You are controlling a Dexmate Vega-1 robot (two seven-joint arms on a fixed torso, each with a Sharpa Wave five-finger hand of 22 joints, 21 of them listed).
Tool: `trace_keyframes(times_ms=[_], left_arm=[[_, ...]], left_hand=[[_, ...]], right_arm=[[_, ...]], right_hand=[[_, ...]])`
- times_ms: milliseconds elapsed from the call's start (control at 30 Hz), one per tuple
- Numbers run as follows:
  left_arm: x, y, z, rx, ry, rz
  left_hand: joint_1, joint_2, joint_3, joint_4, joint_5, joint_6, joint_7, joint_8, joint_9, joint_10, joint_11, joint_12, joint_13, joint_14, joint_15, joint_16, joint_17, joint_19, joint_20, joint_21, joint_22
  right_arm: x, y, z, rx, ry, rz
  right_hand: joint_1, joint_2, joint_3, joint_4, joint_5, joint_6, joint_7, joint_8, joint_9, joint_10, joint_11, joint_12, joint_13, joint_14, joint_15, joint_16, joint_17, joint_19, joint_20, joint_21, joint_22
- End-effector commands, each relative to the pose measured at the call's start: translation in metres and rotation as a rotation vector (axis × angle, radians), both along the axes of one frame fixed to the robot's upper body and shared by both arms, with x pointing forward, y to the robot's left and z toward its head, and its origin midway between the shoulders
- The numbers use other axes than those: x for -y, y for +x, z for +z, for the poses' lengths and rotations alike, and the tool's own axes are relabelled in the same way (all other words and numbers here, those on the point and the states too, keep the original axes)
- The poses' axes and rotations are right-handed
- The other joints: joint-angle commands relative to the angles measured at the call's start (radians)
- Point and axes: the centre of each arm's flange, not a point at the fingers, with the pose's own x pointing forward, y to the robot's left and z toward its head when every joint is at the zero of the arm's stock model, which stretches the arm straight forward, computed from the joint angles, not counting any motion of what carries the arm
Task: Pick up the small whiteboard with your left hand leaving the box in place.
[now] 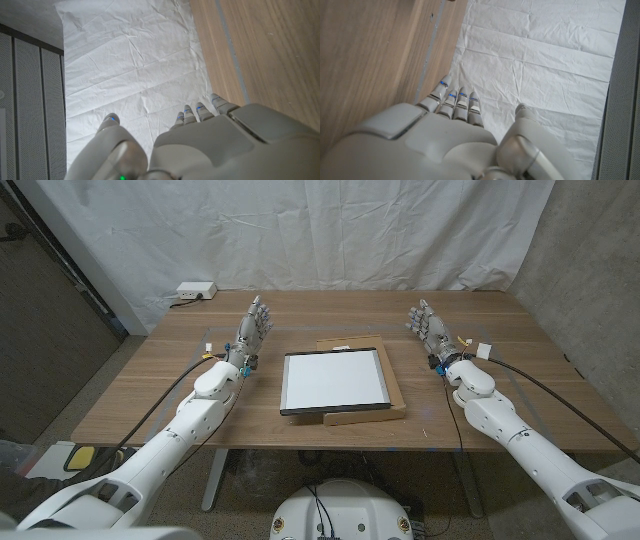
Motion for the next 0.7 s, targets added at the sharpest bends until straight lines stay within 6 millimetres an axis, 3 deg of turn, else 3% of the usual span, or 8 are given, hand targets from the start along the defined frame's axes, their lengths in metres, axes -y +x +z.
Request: trace_keyframes(times_ms=[33,400,700], left_arm=[[0.003,-0.004,0.007,0.007,0.01,-0.006],[0.004,-0.01,0.008,0.008,0.009,-0.001],[0.003,-0.012,-0.001,0.017,-0.002,-0.015]], left_hand=[[0.013,0.003,0.006,-0.001,0.006,-0.007,0.002,0.004,0.005,-0.005,0.003,0.004,0.004,-0.006,0.001,0.006,0.005,-0.007,-0.073,0.005,0.002],[0.02,0.011,0.006,-0.004,0.011,0.004,0.007,0.006,0.005,0.005,0.003,0.006,0.004,0.003,0.003,0.007,0.006,-0.002,-0.067,0.004,0.002],[0.053,0.043,0.018,-0.014,0.022,0.049,0.004,0.016,0.005,0.052,0.004,0.016,0.005,0.046,0.0,0.015,0.006,0.031,-0.061,0.011,0.002]], right_arm=[[0.002,-0.002,0.001,-0.001,0.0,0.002],[0.003,-0.003,0.0,-0.008,0.003,0.001],[-0.001,-0.007,-0.001,-0.008,-0.002,-0.003]], right_hand=[[0.011,0.0,0.009,-0.003,0.006,0.009,0.001,0.004,0.003,0.009,-0.003,0.006,0.001,0.011,0.0,0.006,0.004,0.01,-0.019,0.002,0.005],[0.013,0.002,0.009,-0.005,0.005,0.009,0.0,0.002,0.003,0.011,-0.002,0.005,0.002,0.011,0.003,0.004,0.005,0.009,-0.015,-0.002,0.005],[0.015,0.004,0.01,-0.007,0.003,0.008,-0.001,0.0,0.003,0.012,-0.001,0.004,0.002,0.012,0.005,0.003,0.006,0.009,-0.013,-0.006,0.006]])
